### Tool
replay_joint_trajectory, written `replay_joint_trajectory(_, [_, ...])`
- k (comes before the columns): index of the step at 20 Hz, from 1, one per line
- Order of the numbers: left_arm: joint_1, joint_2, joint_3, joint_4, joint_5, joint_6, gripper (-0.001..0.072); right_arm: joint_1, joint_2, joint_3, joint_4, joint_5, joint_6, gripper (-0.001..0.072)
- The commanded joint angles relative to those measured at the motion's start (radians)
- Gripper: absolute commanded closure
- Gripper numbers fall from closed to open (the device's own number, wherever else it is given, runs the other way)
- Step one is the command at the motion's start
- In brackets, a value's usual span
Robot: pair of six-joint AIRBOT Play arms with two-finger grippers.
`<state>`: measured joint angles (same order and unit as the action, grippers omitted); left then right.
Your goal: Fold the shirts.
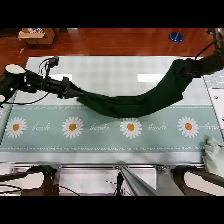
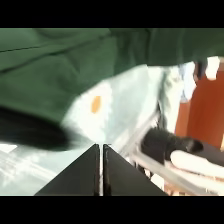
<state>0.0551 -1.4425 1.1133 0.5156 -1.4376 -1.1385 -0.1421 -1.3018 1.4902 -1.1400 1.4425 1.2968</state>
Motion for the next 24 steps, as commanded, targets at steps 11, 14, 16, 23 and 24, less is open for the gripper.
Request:
replay_joint_trajectory(11, [-0.184, 0.026, 0.001, -0.035, 0.161, -0.079, 0.0683, 0.001, 0.037, 0.000, -0.017, 0.048, 0.029, 0.0667])
replay_joint_trajectory(14, [-0.381, 0.009, 0.001, -0.038, 0.396, -0.119, 0.0683, 0.001, 0.067, 0.000, 0.012, 0.047, 0.031, 0.0667])
replay_joint_trajectory(16, [-0.484, -0.021, 0.001, -0.051, 0.511, -0.150, 0.0683, 0.001, 0.101, 0.000, 0.023, 0.048, 0.038, 0.0667])
replay_joint_trajectory(23, [-0.658, -0.237, 0.090, -0.271, 0.599, -0.127, 0.0683, 0.030, 0.171, 0.000, 0.035, 0.129, 0.046, 0.0667])
replay_joint_trajectory(24, [-0.675, -0.268, 0.124, -0.278, 0.600, -0.127, 0.0682, 0.047, 0.171, 0.000, 0.014, 0.121, 0.047, 0.0667])
